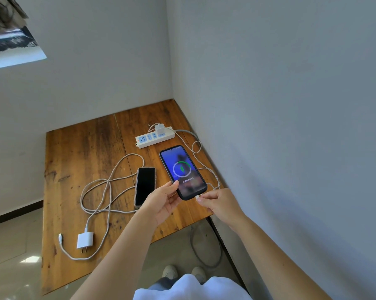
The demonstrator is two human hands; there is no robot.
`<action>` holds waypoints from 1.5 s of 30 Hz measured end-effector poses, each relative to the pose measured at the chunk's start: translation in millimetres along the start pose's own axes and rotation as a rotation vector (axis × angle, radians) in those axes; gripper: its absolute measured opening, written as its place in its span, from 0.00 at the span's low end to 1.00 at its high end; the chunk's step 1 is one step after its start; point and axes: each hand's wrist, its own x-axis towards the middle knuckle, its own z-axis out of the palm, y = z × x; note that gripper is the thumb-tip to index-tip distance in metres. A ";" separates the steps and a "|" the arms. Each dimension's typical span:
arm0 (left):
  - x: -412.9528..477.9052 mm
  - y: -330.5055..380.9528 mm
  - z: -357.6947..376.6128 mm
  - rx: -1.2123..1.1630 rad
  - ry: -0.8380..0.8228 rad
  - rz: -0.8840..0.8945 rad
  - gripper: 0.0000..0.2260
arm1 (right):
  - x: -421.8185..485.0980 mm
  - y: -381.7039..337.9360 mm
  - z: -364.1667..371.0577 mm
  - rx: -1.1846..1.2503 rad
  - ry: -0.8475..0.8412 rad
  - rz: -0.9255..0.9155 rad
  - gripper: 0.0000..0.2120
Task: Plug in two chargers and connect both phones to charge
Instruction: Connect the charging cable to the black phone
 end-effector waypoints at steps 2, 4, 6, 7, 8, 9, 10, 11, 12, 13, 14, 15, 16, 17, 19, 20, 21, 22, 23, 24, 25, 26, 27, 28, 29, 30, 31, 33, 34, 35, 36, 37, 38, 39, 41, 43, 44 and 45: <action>0.0 0.4 -0.5 0.003 0.000 0.002 0.13 | 0.0 -0.3 1.1 -0.001 0.002 0.002 0.06; 0.2 0.7 -0.5 0.006 0.007 0.002 0.13 | 0.1 -0.4 1.5 0.002 0.002 0.002 0.06; 0.1 0.6 -0.3 0.012 0.015 0.001 0.13 | 0.1 -0.2 1.5 0.002 0.001 0.003 0.07; 0.1 0.5 -0.1 0.015 0.015 0.000 0.13 | 0.3 0.4 1.6 0.002 0.001 0.003 0.07; 0.4 0.4 0.2 0.017 0.014 -0.002 0.13 | 0.7 1.1 1.7 0.002 0.001 0.004 0.07; 0.7 0.3 0.6 0.020 0.015 -0.004 0.13 | 1.2 2.0 1.9 0.002 0.001 0.005 0.07; 1.1 0.6 1.4 0.027 0.017 -0.006 0.14 | 2.0 2.8 1.8 0.001 0.001 0.006 0.07; 1.7 1.4 2.5 0.036 0.021 -0.008 0.14 | 3.1 3.3 1.7 -0.003 -0.001 0.008 0.07; 2.6 2.5 3.9 0.048 0.025 -0.009 0.14 | 4.4 3.6 1.3 -0.007 -0.007 0.012 0.08; 3.6 3.4 5.1 0.059 0.027 -0.009 0.13 | 6.0 3.6 0.7 -0.009 -0.014 0.019 0.08; 4.9 4.1 6.2 0.068 0.028 -0.009 0.13 | 7.9 3.7 -0.1 -0.010 -0.020 0.026 0.09; 6.2 4.5 7.0 0.072 0.028 -0.009 0.12 | 9.7 3.9 -1.0 -0.009 -0.024 0.030 0.09; 7.6 4.6 7.7 0.073 0.029 -0.011 0.12 | 11.2 4.4 -1.8 -0.010 -0.025 0.032 0.09; 9.0 4.6 8.1 0.073 0.033 -0.013 0.11 | 12.8 4.7 -2.3 -0.012 -0.025 0.033 0.09; 12.3 4.2 8.9 0.073 0.038 -0.017 0.10 | 15.4 5.8 -3.2 -0.015 -0.029 0.036 0.09; 14.0 4.1 9.7 0.074 0.041 -0.020 0.10 | 16.6 6.2 -3.6 -0.015 -0.031 0.041 0.10; 15.5 4.3 10.5 0.076 0.045 -0.021 0.10 | 17.8 6.4 -3.9 -0.014 -0.032 0.045 0.10; 17.3 4.5 11.3 0.080 0.047 -0.020 0.10 | 18.9 6.6 -4.2 -0.013 -0.031 0.047 0.10; 19.2 4.7 12.1 0.088 0.047 -0.018 0.09 | 20.1 6.6 -4.5 -0.011 -0.029 0.048 0.10; 21.2 4.7 12.7 0.096 0.046 -0.018 0.09 | 21.2 6.7 -5.0 -0.012 -0.026 0.049 0.10; 23.0 5.0 13.2 0.102 0.046 -0.019 0.08 | 22.3 6.9 -5.5 -0.015 -0.025 0.051 0.10; 24.8 5.0 13.7 0.105 0.048 -0.022 0.08 | 23.3 7.4 -5.9 -0.019 -0.025 0.052 0.11; 26.5 4.8 13.9 0.107 0.050 -0.026 0.08 | 24.4 7.7 -6.2 -0.022 -0.027 0.055 0.11; 28.2 4.4 13.9 0.107 0.050 -0.030 0.08 | 25.2 8.2 -6.7 -0.025 -0.029 0.057 0.11; 29.6 3.9 13.8 0.105 0.051 -0.034 0.08 | 26.2 8.4 -7.2 -0.028 -0.031 0.060 0.11; 30.9 3.6 13.9 0.103 0.053 -0.038 0.08 | 27.0 8.9 -7.6 -0.030 -0.033 0.063 0.11; 32.1 3.4 13.9 0.102 0.052 -0.041 0.08 | 28.0 9.4 -8.1 -0.028 -0.033 0.066 0.11; 34.5 3.1 14.4 0.101 0.053 -0.049 0.08 | 30.5 10.6 -9.0 -0.022 -0.033 0.074 0.11; 35.8 3.1 15.0 0.099 0.057 -0.054 0.08 | 31.9 11.2 -9.1 -0.024 -0.035 0.077 0.11; 36.9 3.4 15.7 0.098 0.062 -0.059 0.08 | 33.4 11.8 -9.1 -0.031 -0.035 0.079 0.11; 38.7 3.7 16.6 0.100 0.068 -0.063 0.08 | 35.2 12.6 -9.2 -0.037 -0.035 0.083 0.11; 41.0 4.3 17.4 0.103 0.072 -0.068 0.07 | 37.2 13.7 -9.2 -0.037 -0.035 0.089 0.11; 44.1 5.0 18.1 0.110 0.073 -0.072 0.07 | 39.7 14.5 -9.6 -0.030 -0.036 0.098 0.11; 47.3 6.5 18.9 0.121 0.072 -0.076 0.07 | 42.4 14.5 -10.5 -0.020 -0.040 0.107 0.10; 55.8 9.7 21.0 0.149 0.071 -0.091 0.08 | 49.8 14.0 -13.3 -0.019 -0.046 0.127 0.10; 67.6 10.5 23.3 0.177 0.073 -0.109 0.10 | 59.7 16.4 -16.0 -0.033 -0.041 0.153 0.09; 75.0 9.4 24.1 0.191 0.077 -0.116 0.10 | 65.1 18.9 -16.6 -0.040 -0.033 0.165 0.08; 83.7 7.8 24.6 0.202 0.082 -0.124 0.11 | 71.4 22.4 -16.7 -0.050 -0.023 0.174 0.08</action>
